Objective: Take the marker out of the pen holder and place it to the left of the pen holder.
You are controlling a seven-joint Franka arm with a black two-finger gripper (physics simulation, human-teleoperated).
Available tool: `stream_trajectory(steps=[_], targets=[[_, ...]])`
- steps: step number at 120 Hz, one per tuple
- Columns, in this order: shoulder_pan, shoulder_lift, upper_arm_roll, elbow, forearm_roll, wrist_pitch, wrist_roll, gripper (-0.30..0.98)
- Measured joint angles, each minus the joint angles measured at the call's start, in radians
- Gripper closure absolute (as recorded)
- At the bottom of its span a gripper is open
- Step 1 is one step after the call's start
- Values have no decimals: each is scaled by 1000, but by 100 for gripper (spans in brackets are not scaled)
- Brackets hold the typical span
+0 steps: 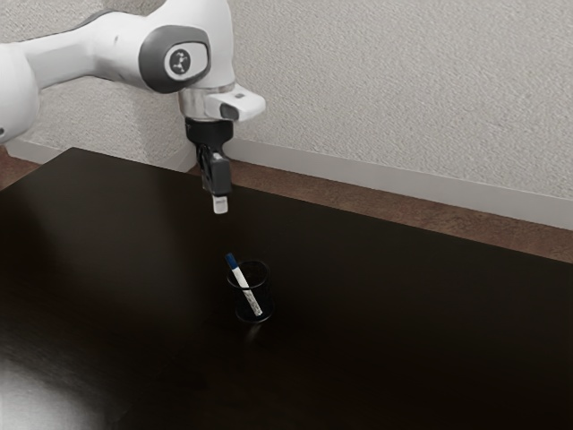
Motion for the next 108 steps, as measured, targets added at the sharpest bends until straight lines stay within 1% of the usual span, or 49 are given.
stream_trajectory(steps=[14,24,30,36,52,56,63,72,82,92,108], targets=[[-1,7,5,4,11,0,17,0],[-3,118,15,63,16,0,28,0],[-46,192,81,115,18,0,34,0],[-91,235,141,144,20,0,39,0],[-113,313,193,161,11,0,50,0],[-112,333,206,163,-3,0,52,0],[-106,363,226,164,-46,0,56,0],[-105,394,234,180,-99,0,59,0],[-99,430,240,202,-139,0,61,0],[-95,456,251,222,-163,0,63,0],[-94,478,260,241,-176,0,66,0]])
